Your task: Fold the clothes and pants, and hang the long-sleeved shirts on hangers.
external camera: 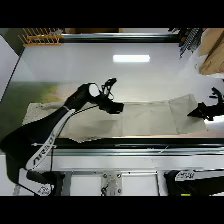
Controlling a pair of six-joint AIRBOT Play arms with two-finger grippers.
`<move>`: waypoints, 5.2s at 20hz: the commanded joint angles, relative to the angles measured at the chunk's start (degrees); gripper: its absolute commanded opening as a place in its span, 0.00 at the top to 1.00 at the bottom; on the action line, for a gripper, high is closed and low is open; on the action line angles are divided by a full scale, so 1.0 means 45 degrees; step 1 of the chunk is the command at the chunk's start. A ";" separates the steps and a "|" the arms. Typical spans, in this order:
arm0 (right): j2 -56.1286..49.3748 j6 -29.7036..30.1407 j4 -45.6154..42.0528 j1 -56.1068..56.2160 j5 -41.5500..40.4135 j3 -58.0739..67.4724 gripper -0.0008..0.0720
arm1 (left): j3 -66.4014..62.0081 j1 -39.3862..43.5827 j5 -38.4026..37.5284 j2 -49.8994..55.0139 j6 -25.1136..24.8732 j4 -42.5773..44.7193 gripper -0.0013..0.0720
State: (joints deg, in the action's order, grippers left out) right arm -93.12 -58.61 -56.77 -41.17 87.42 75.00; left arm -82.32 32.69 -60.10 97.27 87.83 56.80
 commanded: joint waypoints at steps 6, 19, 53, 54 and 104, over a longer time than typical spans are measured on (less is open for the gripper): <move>0.3701 -0.2395 -0.3113 0.3779 0.1263 0.1753 0.98 | -0.4648 0.1914 -0.0452 0.4391 0.0000 0.0039 0.97; 0.4993 -0.5906 -0.3109 0.9588 0.1588 0.3653 0.98 | -0.5770 0.1919 -0.1175 0.5581 0.0010 0.0034 0.97; -0.2346 -0.8092 0.0486 1.8059 -0.6674 0.3653 0.68 | -0.5770 -0.7538 -0.4313 -0.2429 -0.1098 0.0146 0.97; -0.2307 -0.8087 0.0471 1.8054 -0.6717 0.3653 0.68 | -0.5770 -0.7509 -0.4313 -0.2429 -0.1098 0.0141 0.97; 0.5231 -0.4585 0.2433 0.7995 -0.5134 -0.6577 0.00 | 0.4600 -0.3711 0.1122 -0.3774 -0.0840 0.2127 0.97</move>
State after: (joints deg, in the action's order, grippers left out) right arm -69.63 -79.22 -45.82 -5.17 64.31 45.43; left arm -61.01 15.84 -55.24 80.27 83.09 61.25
